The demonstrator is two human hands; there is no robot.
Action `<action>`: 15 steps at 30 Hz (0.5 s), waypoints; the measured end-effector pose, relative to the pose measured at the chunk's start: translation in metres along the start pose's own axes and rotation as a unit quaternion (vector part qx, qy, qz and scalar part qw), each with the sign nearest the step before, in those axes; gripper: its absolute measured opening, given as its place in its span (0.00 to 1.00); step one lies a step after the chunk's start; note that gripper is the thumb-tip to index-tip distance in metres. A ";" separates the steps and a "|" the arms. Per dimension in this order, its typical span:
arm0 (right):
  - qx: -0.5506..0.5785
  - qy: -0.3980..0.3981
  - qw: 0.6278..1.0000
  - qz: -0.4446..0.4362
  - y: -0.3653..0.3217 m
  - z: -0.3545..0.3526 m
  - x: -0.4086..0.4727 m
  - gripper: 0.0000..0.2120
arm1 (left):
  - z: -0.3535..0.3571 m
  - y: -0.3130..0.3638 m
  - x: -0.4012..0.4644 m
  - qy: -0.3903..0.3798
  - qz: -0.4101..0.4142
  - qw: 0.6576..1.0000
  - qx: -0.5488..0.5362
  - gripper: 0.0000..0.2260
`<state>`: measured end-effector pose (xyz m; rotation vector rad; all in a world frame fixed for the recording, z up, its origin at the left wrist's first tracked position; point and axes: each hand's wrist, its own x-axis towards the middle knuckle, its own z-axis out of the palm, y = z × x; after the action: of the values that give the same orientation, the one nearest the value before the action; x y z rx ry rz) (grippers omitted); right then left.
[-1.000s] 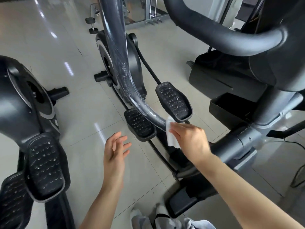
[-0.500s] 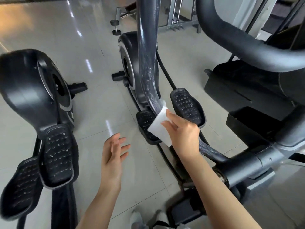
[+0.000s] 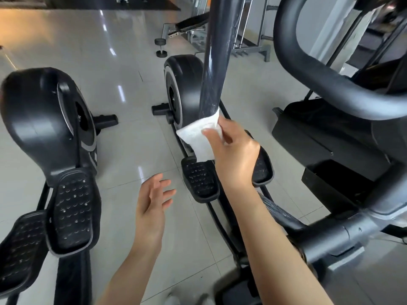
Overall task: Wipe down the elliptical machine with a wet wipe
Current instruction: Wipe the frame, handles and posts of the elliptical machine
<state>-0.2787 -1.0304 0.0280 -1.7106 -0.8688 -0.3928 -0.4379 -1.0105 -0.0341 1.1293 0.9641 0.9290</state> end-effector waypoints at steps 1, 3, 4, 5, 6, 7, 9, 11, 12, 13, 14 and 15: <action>-0.030 -0.020 0.999 -0.005 0.008 -0.001 -0.007 0.08 | 0.002 -0.001 -0.001 -0.004 -0.001 1.000 0.002 0.11; -0.107 -0.075 0.991 -0.007 0.026 -0.009 -0.025 0.10 | 0.006 -0.005 -0.002 -0.010 -0.005 1.000 0.007 0.10; -0.144 -0.102 0.984 -0.010 0.035 -0.017 -0.034 0.11 | 0.008 -0.007 -0.003 -0.014 -0.006 1.000 0.008 0.09; -0.178 -0.124 0.976 -0.017 0.045 -0.025 -0.041 0.12 | 0.010 -0.008 -0.003 -0.019 -0.008 1.000 0.009 0.08; -0.215 -0.143 0.966 -0.026 0.052 -0.035 -0.047 0.13 | 0.010 -0.011 -0.004 -0.026 -0.014 0.999 0.011 0.08; -0.252 -0.150 0.955 -0.038 0.057 -0.046 -0.051 0.14 | 0.010 -0.013 -0.006 -0.038 -0.021 0.999 0.017 0.07; -0.293 -0.140 0.943 -0.077 0.059 -0.064 -0.057 0.17 | 0.011 -0.018 -0.011 -0.068 -0.027 0.997 0.030 0.06; -0.239 -0.123 0.956 -0.114 0.044 -0.069 -0.064 0.12 | 0.008 -0.021 -0.015 -0.107 -0.027 0.993 0.046 0.13; -0.177 -0.146 0.967 -0.107 0.031 -0.065 -0.069 0.10 | 0.006 -0.022 -0.016 -0.128 -0.028 0.990 0.042 0.19; -0.103 -0.189 0.974 -0.073 0.018 -0.059 -0.074 0.11 | 0.002 -0.022 -0.016 -0.148 -0.027 0.988 0.027 0.25; -0.034 -0.243 0.969 -0.019 0.006 -0.051 -0.076 0.12 | -0.004 -0.021 -0.014 -0.165 -0.029 0.986 -0.002 0.29; 0.018 -0.292 0.955 0.036 -0.001 -0.042 -0.079 0.11 | -0.010 -0.021 -0.012 -0.176 -0.036 0.983 -0.037 0.33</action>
<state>-0.3255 -1.0965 -0.0096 -1.8469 -1.2194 0.1969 -0.4490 -1.0222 -0.0545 1.1416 0.6719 0.6722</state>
